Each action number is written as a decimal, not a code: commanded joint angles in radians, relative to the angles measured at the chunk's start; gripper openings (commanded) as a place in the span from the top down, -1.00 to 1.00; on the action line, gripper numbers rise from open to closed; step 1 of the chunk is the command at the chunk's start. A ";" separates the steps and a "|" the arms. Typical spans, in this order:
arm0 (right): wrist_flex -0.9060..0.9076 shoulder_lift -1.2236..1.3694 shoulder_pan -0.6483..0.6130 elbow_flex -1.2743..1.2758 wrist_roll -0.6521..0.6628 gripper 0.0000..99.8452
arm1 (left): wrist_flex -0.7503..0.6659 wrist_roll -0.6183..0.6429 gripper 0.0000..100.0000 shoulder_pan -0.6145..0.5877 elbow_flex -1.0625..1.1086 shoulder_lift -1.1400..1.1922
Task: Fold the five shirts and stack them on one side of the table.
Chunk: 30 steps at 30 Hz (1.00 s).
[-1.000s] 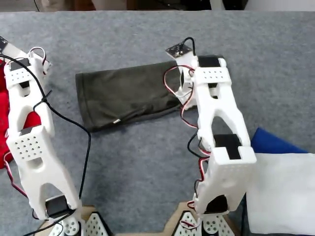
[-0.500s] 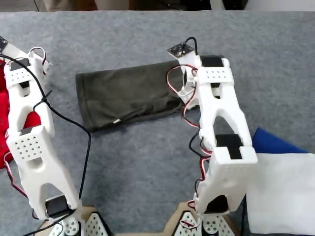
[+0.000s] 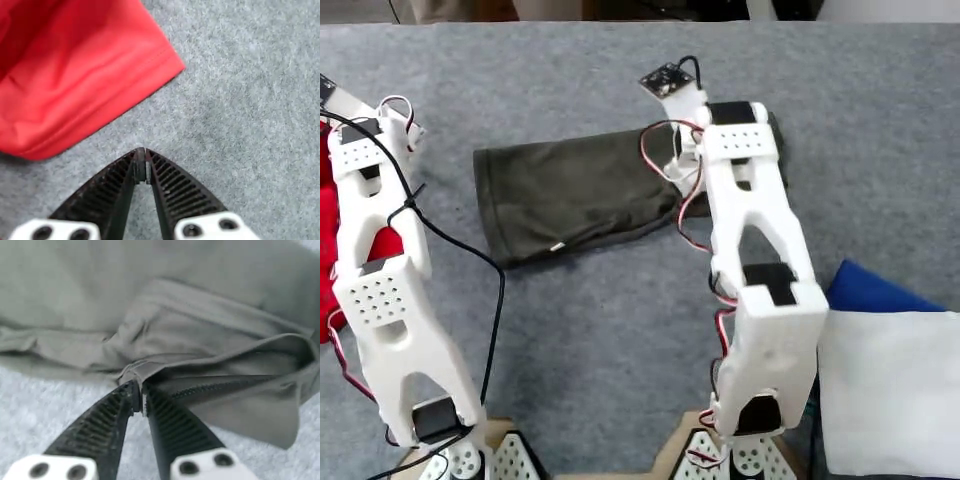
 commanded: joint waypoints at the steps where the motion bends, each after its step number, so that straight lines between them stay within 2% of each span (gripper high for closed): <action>1: 0.040 0.071 -0.013 -0.211 0.008 0.99 | -0.018 -0.011 0.96 0.008 -0.005 -0.016; 5: 0.140 0.197 -0.025 -0.467 0.026 0.99 | -0.018 -0.049 0.96 0.017 -0.005 -0.016; 12: 0.299 0.398 -0.079 -0.860 0.084 0.99 | -0.018 -0.046 0.96 0.015 -0.005 -0.016; 20: 0.345 0.564 -0.097 -1.058 0.121 0.98 | -0.018 -0.046 0.96 0.015 -0.005 -0.016; 22: 0.347 0.578 -0.094 -1.067 0.121 0.91 | -0.018 -0.046 0.96 0.015 -0.005 -0.016; 27: 0.353 0.564 -0.099 -1.136 0.121 0.52 | -0.018 -0.048 0.96 0.017 -0.005 -0.016; 30: 0.364 0.558 -0.094 -1.188 0.121 0.38 | -0.018 -0.049 0.96 0.017 -0.006 -0.016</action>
